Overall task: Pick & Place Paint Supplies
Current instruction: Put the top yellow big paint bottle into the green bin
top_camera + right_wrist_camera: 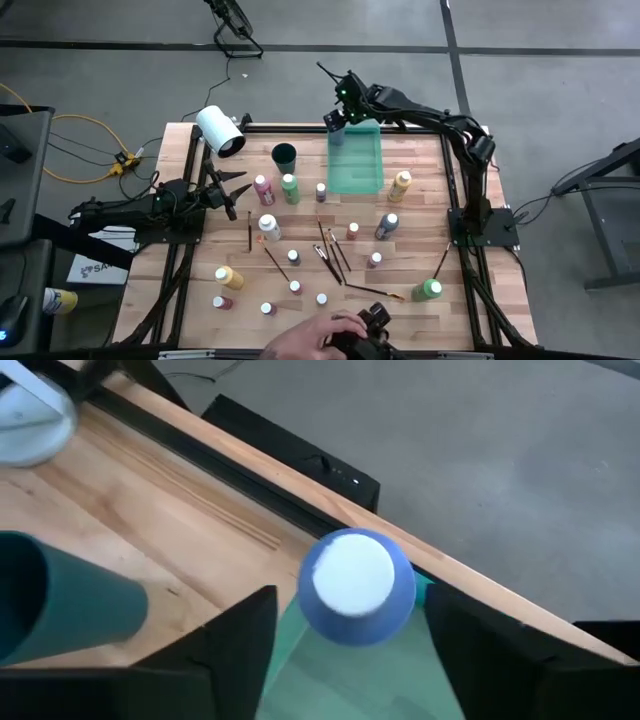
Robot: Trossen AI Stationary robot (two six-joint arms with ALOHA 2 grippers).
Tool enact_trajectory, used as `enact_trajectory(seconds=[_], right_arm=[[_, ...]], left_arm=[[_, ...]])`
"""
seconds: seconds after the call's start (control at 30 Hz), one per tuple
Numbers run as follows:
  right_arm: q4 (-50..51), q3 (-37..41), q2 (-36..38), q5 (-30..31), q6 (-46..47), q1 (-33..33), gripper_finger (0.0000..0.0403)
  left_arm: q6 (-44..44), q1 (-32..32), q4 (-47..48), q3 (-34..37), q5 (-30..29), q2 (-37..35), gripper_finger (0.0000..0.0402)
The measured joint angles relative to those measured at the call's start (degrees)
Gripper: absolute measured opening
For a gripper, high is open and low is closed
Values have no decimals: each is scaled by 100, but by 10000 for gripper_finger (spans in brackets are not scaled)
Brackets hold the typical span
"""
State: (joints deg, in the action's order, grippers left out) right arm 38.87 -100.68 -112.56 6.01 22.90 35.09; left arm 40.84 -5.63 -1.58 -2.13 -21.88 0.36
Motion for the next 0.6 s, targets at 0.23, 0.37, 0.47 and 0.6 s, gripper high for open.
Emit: enact_trajectory(seconds=[0.23,0.37,0.47,0.6], right_arm=[[1362,0,772,-12,429,0,301],[2743,194,1349,-32,909,-89,297],[3405,484,1846,-6,1215,-249,289],[3746,933,2361,-93,1586,-455,281]], left_arm=[[0,2,1,0,0,2,173],[0,0,0,0,1,0,173],[0,2,1,0,-1,0,173],[0,2,0,0,-1,0,173]])
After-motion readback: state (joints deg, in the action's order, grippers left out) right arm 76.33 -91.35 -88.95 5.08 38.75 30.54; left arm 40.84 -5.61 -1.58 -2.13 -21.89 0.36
